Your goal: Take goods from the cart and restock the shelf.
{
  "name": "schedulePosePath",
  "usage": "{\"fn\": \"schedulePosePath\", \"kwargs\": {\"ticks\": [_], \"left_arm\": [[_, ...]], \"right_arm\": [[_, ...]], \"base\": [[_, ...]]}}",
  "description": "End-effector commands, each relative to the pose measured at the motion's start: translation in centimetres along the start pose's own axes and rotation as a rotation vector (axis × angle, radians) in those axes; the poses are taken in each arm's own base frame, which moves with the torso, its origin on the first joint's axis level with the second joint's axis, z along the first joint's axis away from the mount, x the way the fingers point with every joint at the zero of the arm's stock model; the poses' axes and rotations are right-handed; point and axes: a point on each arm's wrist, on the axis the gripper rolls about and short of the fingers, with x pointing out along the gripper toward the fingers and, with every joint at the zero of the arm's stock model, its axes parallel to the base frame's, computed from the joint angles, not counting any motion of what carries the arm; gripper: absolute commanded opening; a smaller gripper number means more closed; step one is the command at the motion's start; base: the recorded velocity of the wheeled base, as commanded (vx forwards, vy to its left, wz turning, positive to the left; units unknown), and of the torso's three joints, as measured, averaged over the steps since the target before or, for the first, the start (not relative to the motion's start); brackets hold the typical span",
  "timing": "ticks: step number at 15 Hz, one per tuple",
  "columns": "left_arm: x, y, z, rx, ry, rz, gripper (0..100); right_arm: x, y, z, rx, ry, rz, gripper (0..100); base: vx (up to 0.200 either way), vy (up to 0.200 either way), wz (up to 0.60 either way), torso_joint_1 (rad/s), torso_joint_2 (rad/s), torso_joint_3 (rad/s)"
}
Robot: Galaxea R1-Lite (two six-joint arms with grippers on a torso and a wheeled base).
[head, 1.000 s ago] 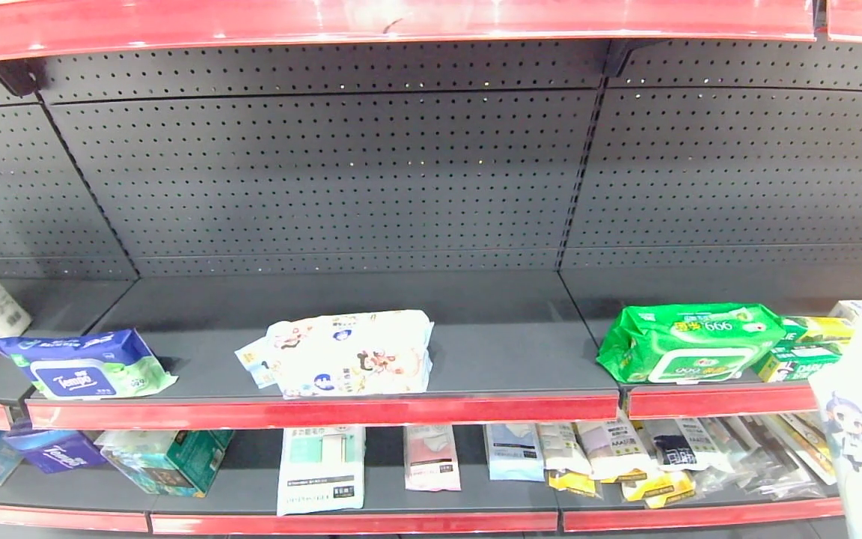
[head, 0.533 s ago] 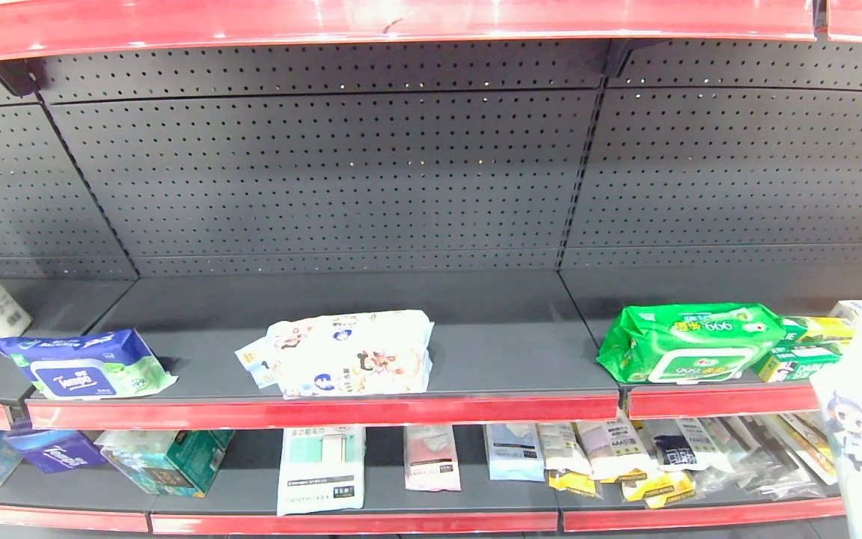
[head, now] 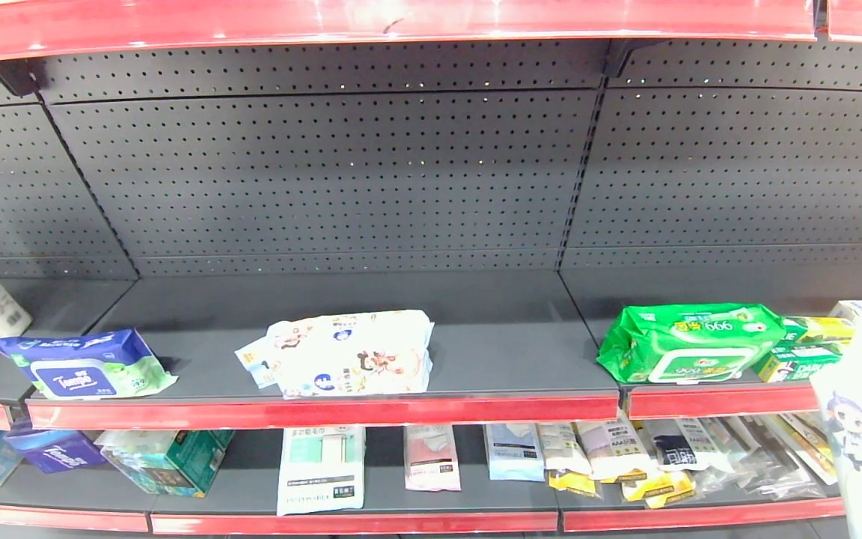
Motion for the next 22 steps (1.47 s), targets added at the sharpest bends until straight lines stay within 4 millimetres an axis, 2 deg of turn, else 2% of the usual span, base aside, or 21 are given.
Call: {"fn": "schedulePosePath", "kwargs": {"ticks": [1, 10, 13, 15, 17, 18, 20, 22], "left_arm": [[0.0, 0.0, 0.0, 0.0, -0.003, -0.002, 100], [-0.1, 0.0, 0.0, 0.001, -0.015, 0.001, 100], [-0.3, 0.0, -0.1, 0.008, -0.034, 0.005, 100], [-0.3, 0.0, -0.1, 0.009, -0.034, 0.005, 100], [-0.3, 0.0, -0.1, 0.011, -0.034, 0.005, 100], [-0.3, 0.0, -0.1, 0.011, -0.034, 0.005, 100], [-0.3, 0.0, -0.1, 0.011, -0.034, 0.005, 100], [-0.3, 0.0, -0.1, 0.011, -0.034, 0.005, 100]], "right_arm": [[0.0, 0.0, 0.0, 0.0, 0.0, -0.002, 0], [0.0, 0.0, 0.0, 0.014, -0.001, 0.0, 0], [0.1, 0.0, 0.2, 0.01, -0.022, 0.0, 0], [0.2, -0.1, 1.6, 0.017, -0.086, 0.003, 0], [1.5, -0.1, 5.4, 0.012, -0.065, 0.038, 0], [2.1, 0.0, 6.1, 0.01, -0.055, 0.047, 0], [4.7, 0.5, 7.3, -0.003, 0.026, 0.072, 0], [6.6, 1.0, 7.4, -0.024, 0.133, 0.098, 0]], "base": [[0.0, 0.0, 0.0, 0.0, 0.0, 0.0], [0.0, 0.0, 0.6, 0.003, 0.0, 0.001], [0.0, 0.0, 0.0, 0.0, 0.0, 0.0], [0.0, 0.0, 0.0, 0.0, 0.0, 0.0], [0.0, 0.0, 0.0, 0.0, 0.0, 0.0], [0.0, 0.0, 0.0, 0.0, 0.0, 0.0], [0.0, 0.0, 0.0, 0.0, 0.0, 0.0], [0.0, 0.0, 0.0, 0.0, 0.0, 0.0]]}}
